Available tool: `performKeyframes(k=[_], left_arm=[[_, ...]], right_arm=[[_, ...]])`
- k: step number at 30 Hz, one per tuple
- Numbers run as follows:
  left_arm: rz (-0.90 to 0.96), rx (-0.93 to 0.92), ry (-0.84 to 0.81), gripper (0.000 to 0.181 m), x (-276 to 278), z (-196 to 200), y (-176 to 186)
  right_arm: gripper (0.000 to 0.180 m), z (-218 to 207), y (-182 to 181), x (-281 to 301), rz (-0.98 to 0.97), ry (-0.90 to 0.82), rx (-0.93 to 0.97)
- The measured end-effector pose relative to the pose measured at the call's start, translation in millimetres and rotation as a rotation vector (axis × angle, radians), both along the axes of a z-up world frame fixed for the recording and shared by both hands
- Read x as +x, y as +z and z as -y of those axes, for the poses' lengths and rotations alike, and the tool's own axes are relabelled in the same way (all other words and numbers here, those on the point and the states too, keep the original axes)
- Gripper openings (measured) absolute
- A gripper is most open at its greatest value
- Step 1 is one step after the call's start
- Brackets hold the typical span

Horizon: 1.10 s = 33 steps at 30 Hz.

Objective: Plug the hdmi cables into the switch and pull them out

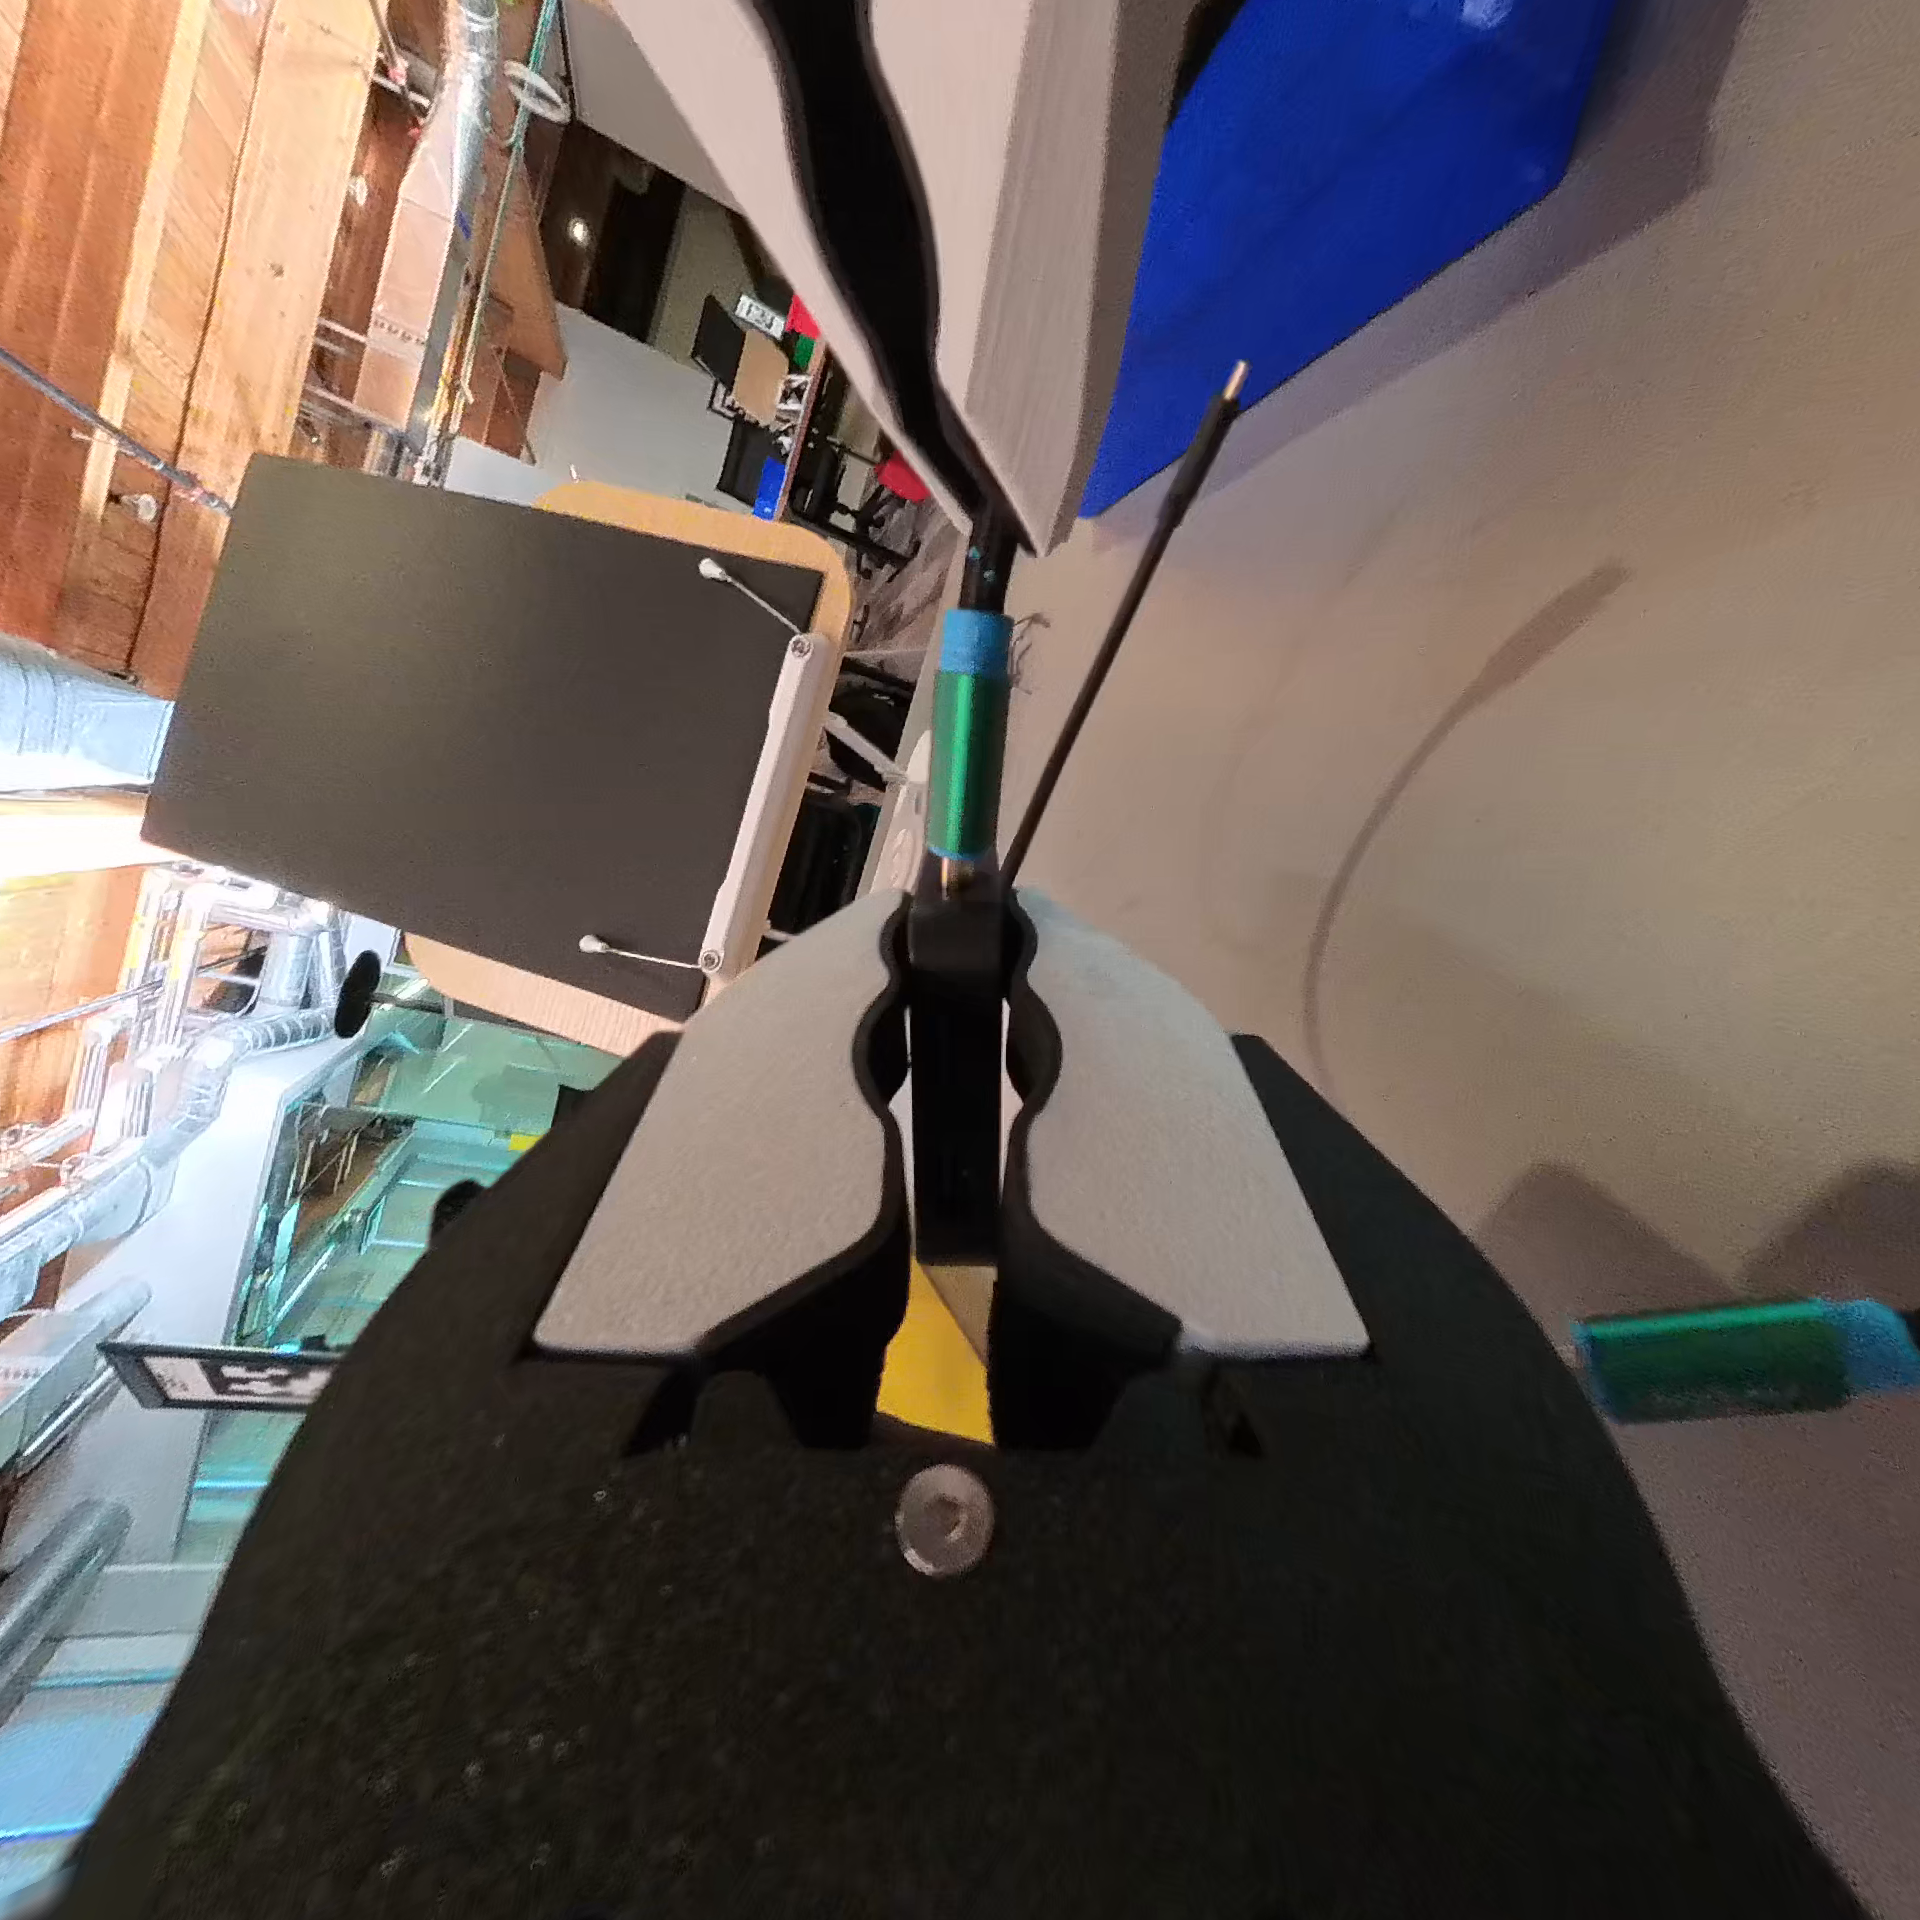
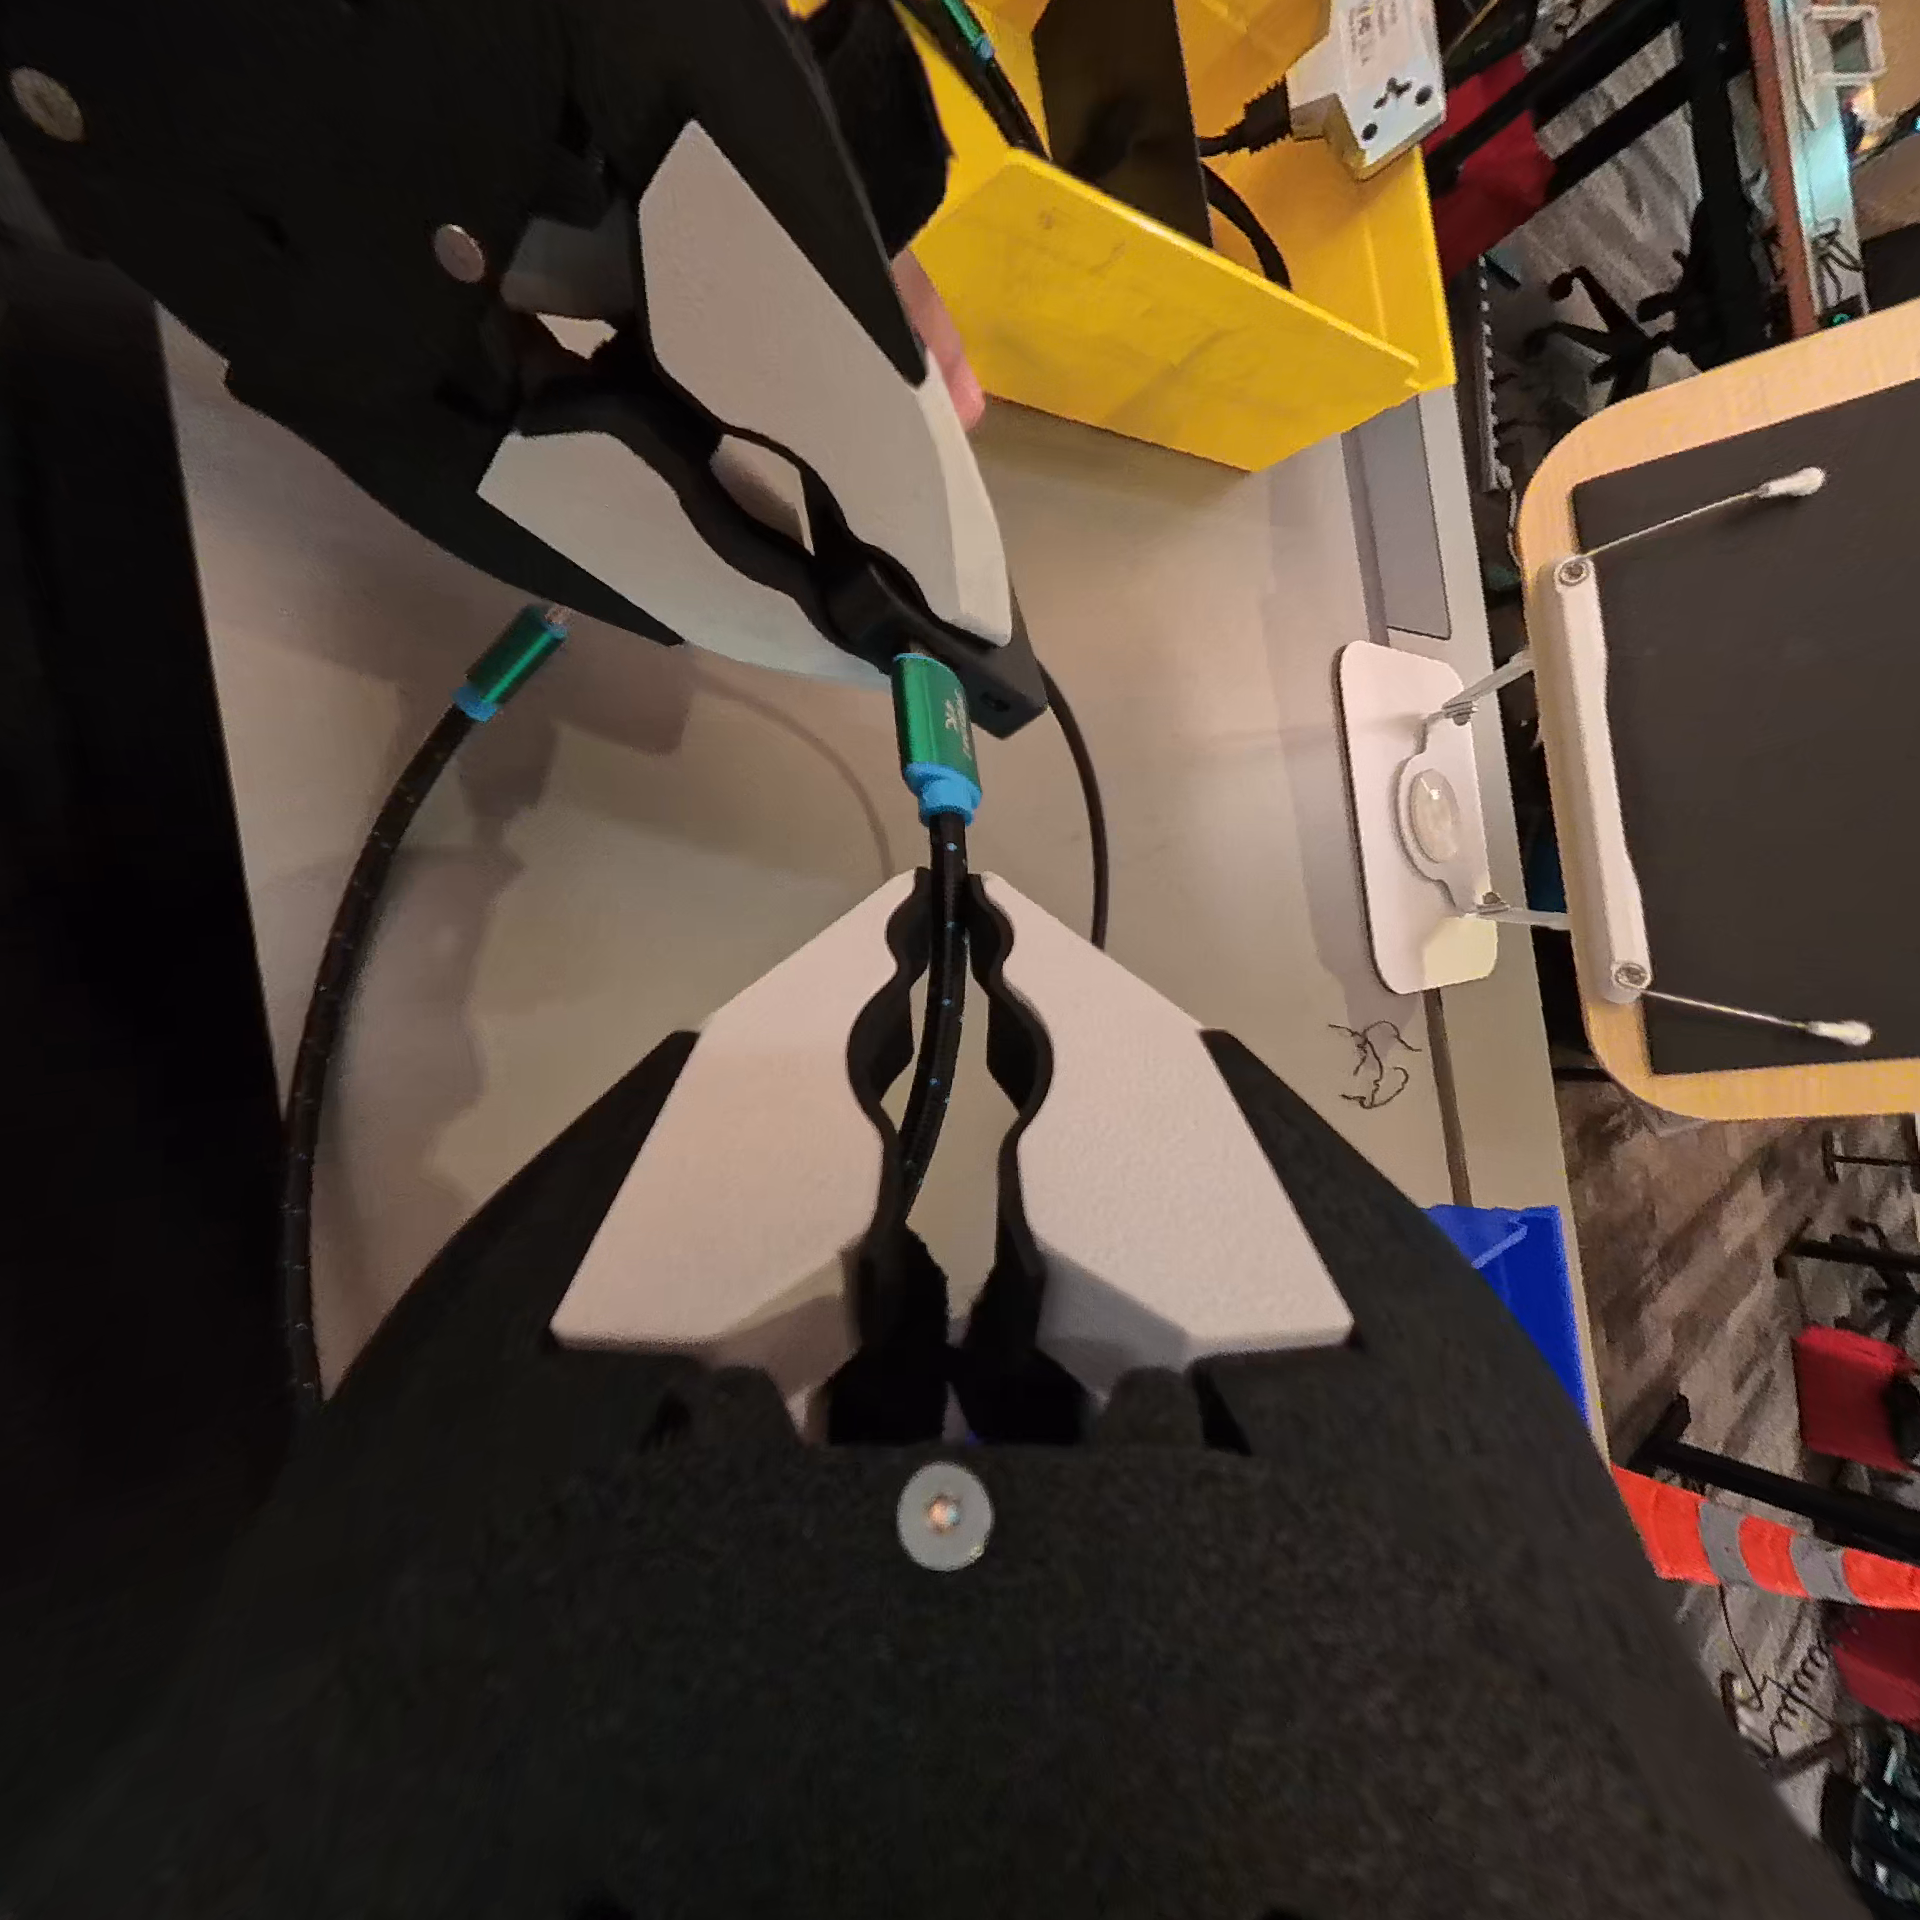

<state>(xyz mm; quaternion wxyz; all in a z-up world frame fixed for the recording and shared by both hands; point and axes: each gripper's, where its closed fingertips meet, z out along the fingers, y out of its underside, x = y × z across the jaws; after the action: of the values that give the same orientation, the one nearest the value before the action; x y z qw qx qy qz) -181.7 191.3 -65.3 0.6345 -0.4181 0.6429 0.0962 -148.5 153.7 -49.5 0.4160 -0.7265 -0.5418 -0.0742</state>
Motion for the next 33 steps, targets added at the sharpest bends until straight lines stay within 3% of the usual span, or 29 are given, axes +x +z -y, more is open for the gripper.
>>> performKeyframes(k=[6, 15, 23, 33], left_arm=[[0.0, -0.041, 0.008, 0.013, 3, 2, -7], [0.059, -0.064, 0.007, 0.013, 1, 1, -6], [0.08, -0.071, 0.028, 0.013, -5, -4, -6], [0.081, -0.086, 0.05, 0.013, -11, -14, -11]], right_arm=[[0.005, 4, -2, -2, -0.05, -0.014, -0.067], [0.006, 5, 3, -12, -0.321, -0.052, -0.228], [0.006, -2, 2, -24, -0.447, -0.087, -0.262], [0.006, -12, -8, -30, -0.467, -0.148, -0.264]])
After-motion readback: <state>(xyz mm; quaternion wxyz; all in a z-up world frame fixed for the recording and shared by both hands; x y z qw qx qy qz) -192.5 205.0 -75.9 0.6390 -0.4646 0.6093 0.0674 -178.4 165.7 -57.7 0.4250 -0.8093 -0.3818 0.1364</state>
